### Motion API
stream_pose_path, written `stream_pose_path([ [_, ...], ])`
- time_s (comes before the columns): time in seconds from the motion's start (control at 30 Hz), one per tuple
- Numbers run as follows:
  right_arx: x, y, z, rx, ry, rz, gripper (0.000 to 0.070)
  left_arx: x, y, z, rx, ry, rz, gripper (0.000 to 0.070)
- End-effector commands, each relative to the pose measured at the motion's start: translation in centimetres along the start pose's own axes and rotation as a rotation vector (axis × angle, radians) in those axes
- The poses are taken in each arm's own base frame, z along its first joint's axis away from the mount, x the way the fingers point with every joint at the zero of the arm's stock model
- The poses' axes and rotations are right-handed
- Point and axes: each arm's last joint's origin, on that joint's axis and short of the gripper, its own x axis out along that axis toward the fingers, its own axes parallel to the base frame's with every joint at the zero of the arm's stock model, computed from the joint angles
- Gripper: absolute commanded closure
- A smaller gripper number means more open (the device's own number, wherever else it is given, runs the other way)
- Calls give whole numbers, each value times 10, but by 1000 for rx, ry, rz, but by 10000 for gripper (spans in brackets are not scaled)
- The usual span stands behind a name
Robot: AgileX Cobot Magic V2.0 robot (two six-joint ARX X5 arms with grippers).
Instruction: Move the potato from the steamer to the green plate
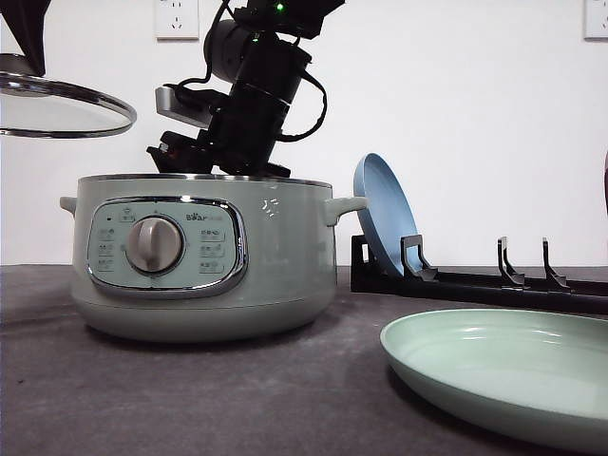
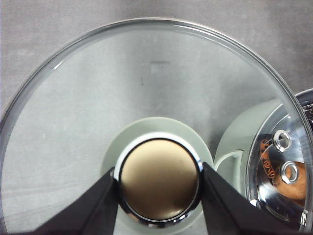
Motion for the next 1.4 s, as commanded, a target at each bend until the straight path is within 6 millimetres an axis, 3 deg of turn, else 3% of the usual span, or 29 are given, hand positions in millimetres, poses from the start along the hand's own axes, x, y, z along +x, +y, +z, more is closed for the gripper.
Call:
stream_pose_path([
  [0.0,8,3,4,-17,-6,4,89,-16,-1,6,9,-78,4,700],
  [0.3,22,1,0,-2,21,9,103,-16,-1,6,10,-78,4,700],
  [0.5,23,3,0,-3,20,7,467,-16,-1,6,10,-80,4,700],
  [0.57,22,3,1,4,21,9,511,-16,-1,6,10,-80,4,700],
  [0.67,13,4,4,4,8,9,511,-16,-1,6,10,-80,4,700],
  [0.77,-11,7,12,1,-15,3,511,-16,-1,6,10,-79,4,700],
  [0.97,-85,17,19,10,-61,-13,511,-16,-1,6,10,-78,3,700],
  [1.23,-183,35,-6,54,-77,-91,511,-16,-1,5,10,-75,3,700],
  [1.37,-234,49,-32,62,-112,-166,511,-16,-1,5,10,-75,3,700],
])
